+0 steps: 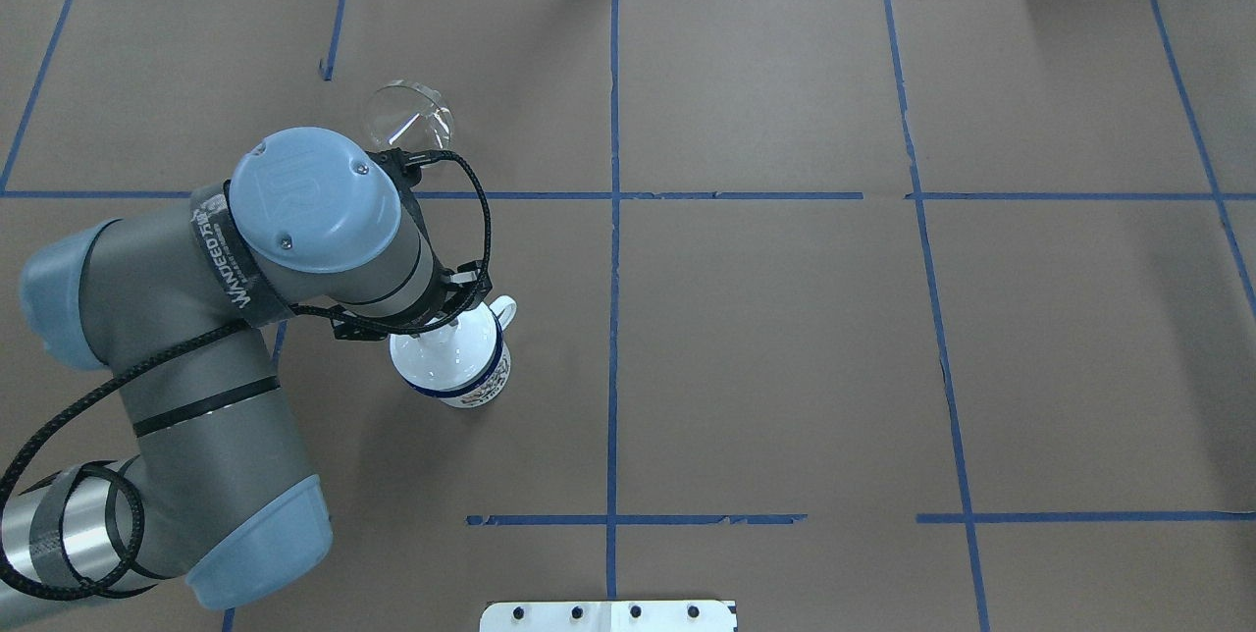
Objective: Remove funnel from cup
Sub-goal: 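Carry the lid over the mug and lower it onto the mug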
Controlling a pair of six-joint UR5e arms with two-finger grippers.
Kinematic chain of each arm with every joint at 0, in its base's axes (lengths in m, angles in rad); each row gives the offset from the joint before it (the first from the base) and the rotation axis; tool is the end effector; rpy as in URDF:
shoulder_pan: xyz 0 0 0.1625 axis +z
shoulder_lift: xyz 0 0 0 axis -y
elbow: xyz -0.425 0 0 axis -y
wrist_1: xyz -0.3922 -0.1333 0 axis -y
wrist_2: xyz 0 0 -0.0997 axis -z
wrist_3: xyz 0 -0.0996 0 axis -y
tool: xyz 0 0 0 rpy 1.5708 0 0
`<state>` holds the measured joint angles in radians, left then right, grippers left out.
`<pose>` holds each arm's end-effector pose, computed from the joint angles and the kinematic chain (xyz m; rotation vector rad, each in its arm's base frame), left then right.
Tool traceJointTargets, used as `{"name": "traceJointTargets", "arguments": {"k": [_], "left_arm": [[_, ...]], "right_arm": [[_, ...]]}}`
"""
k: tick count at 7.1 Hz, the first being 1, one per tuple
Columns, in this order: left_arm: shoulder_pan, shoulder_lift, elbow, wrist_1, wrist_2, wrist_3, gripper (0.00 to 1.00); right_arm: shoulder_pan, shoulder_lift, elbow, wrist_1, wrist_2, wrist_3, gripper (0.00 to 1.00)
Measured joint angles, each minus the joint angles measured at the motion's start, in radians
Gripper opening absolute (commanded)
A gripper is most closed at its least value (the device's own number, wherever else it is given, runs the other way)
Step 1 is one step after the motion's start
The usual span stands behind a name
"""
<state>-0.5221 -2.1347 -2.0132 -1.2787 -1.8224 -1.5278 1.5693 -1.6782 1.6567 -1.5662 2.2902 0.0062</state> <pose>0.4447 -0.3811 0.1979 -0.0334 0.7535 -0.3665 0.0670 -0.4451 0.6701 -0.0189 -0.7193 0.0106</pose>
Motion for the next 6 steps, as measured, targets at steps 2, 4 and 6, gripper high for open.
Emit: {"name": "traceJointTargets", "arguments": {"k": [2, 4, 6], "left_arm": [[0.002, -0.001, 0.003, -0.003, 0.0, 0.0, 0.0], [0.002, -0.001, 0.016, -0.015, 0.0, 0.001, 0.73], [0.001, -0.001, 0.018, -0.02, 0.001, 0.006, 1.0]], "right_arm": [[0.0, 0.0, 0.0, 0.0, 0.0, 0.0, 1.0], [0.0, 0.0, -0.001, 0.0, 0.0, 0.0, 1.0], [0.0, 0.0, -0.001, 0.0, 0.0, 0.0, 1.0]]}}
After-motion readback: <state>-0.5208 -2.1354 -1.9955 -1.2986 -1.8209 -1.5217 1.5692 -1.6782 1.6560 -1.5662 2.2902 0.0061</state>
